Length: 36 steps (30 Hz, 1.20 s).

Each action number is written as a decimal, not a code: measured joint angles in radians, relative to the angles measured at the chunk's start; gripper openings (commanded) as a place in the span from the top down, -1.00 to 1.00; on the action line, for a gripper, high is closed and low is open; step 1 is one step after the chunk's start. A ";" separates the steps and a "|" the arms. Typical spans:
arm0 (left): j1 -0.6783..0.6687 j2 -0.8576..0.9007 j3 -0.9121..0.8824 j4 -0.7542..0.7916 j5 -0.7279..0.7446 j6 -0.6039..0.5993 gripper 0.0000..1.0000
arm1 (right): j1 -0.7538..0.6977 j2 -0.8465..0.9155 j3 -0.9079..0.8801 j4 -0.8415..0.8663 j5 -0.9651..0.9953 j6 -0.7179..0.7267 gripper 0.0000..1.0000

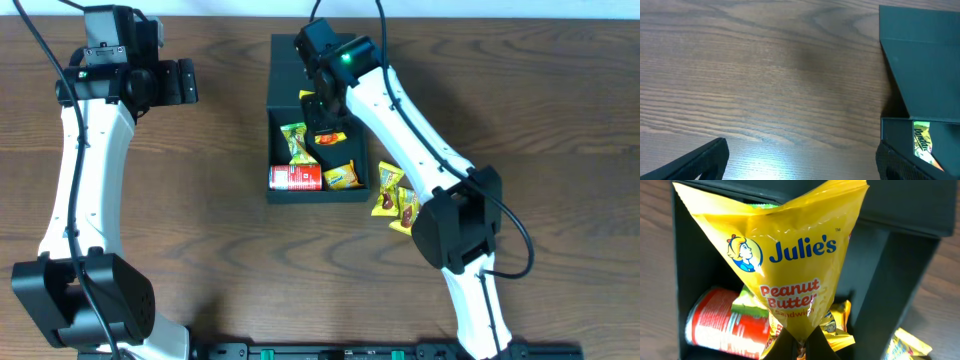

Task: Pack container
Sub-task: 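Carry the Julie's wrapper into the box's back-left area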

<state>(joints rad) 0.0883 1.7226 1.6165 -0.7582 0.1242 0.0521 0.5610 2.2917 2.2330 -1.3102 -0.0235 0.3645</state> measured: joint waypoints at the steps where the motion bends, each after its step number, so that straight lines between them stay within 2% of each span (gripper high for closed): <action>1: 0.000 0.000 0.000 0.000 0.000 0.000 -0.91 | 0.000 0.000 -0.024 0.015 0.000 0.005 0.97; 12: 0.000 0.000 0.000 0.000 0.000 0.000 -0.91 | 0.000 0.006 -0.160 0.073 0.000 0.062 0.97; 36: 0.000 0.000 0.000 -0.021 0.000 0.000 -0.91 | 0.039 0.079 -0.168 0.173 -0.029 0.091 0.96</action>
<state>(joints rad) 0.0883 1.7226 1.6165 -0.7795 0.1242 0.0525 0.5995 2.3703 2.0647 -1.1370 -0.0521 0.4557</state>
